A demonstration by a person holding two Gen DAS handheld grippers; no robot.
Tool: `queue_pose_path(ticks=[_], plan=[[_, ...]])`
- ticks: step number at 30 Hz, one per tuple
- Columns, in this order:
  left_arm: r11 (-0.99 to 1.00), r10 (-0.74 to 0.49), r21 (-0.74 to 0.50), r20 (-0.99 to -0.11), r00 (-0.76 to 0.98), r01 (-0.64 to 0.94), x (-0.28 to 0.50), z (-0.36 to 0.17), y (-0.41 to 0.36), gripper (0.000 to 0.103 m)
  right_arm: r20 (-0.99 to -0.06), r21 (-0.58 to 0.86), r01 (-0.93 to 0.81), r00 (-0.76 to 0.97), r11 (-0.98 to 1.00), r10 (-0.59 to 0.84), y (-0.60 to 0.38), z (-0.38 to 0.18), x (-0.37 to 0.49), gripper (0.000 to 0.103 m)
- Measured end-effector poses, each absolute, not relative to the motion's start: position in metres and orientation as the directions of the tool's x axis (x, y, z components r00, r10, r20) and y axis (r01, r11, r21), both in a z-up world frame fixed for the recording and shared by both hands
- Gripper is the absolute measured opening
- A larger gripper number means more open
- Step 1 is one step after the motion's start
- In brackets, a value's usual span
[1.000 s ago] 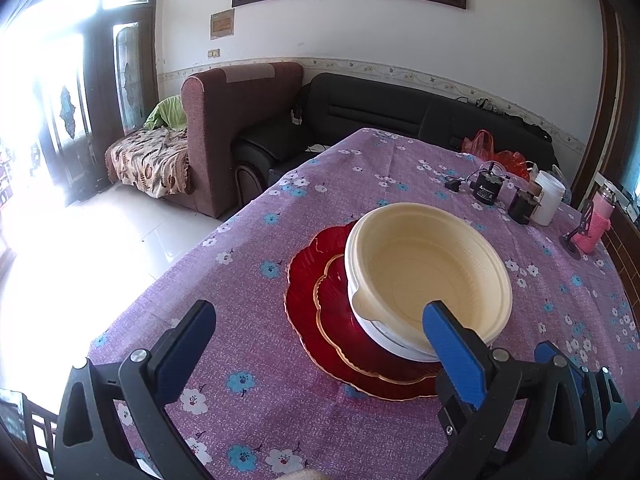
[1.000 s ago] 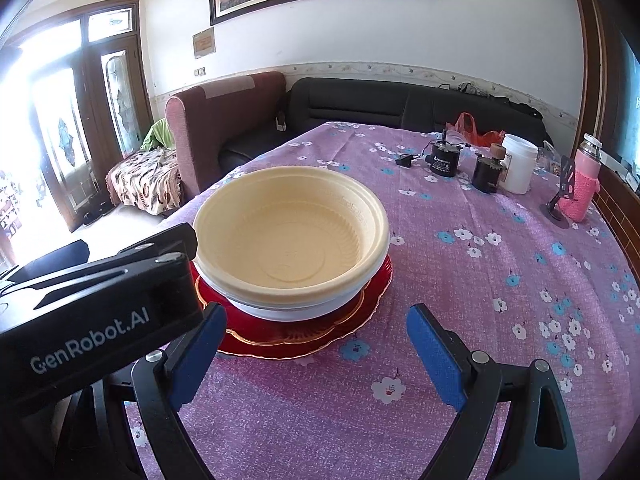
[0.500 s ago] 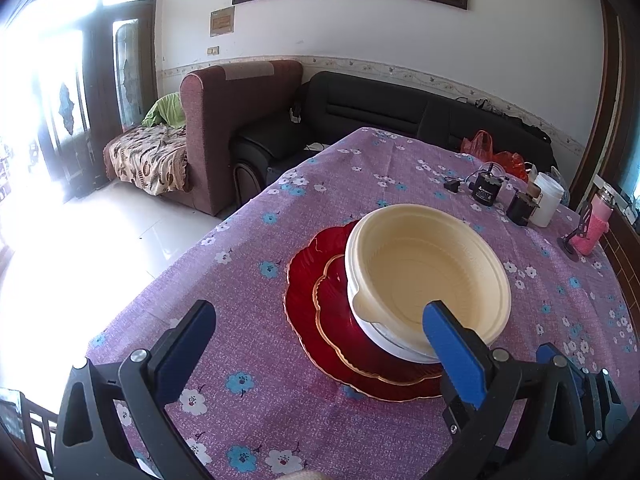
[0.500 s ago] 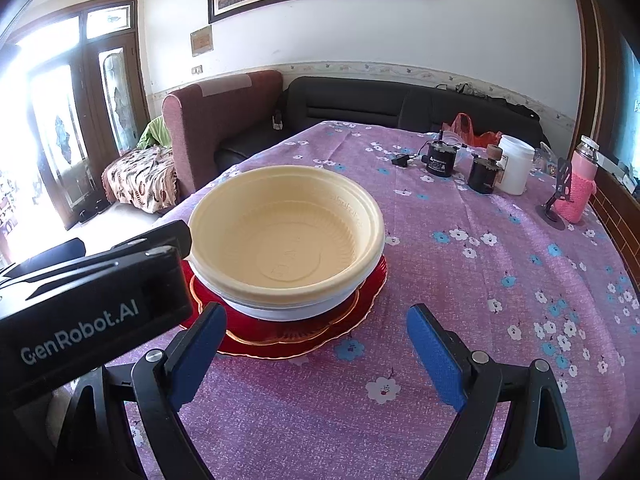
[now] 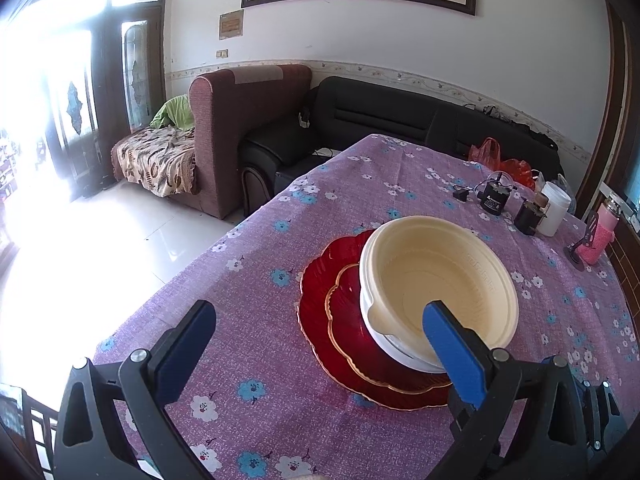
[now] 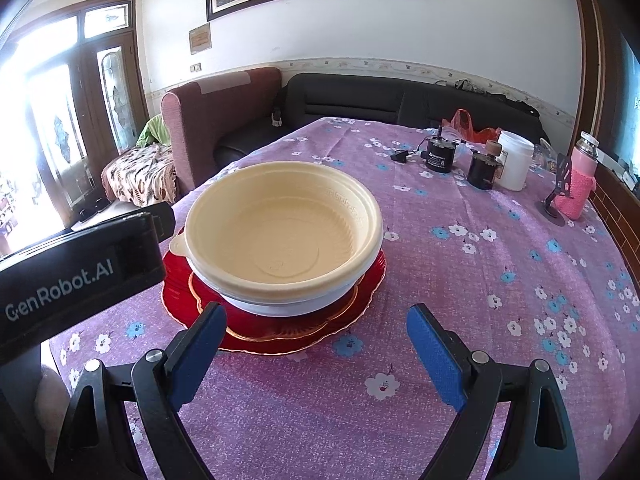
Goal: Organize plates and bowls
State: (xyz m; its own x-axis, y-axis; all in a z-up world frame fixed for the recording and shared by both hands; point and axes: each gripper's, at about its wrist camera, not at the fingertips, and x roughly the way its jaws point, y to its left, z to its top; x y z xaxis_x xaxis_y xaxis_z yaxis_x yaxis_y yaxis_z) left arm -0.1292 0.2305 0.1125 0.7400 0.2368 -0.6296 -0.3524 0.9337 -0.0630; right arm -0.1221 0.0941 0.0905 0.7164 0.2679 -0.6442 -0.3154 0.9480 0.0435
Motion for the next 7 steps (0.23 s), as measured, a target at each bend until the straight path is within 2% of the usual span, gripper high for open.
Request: queue_pose_path(ticks=[7], plan=[[0.930,0.262,-0.040,-0.622,0.738,-0.364,-0.1309,0.1161,0.2302,0.103,-0.639,0.053,-0.320,0.717,0.946,0.278,0.0913,0.0924,-0.1231,0.094]])
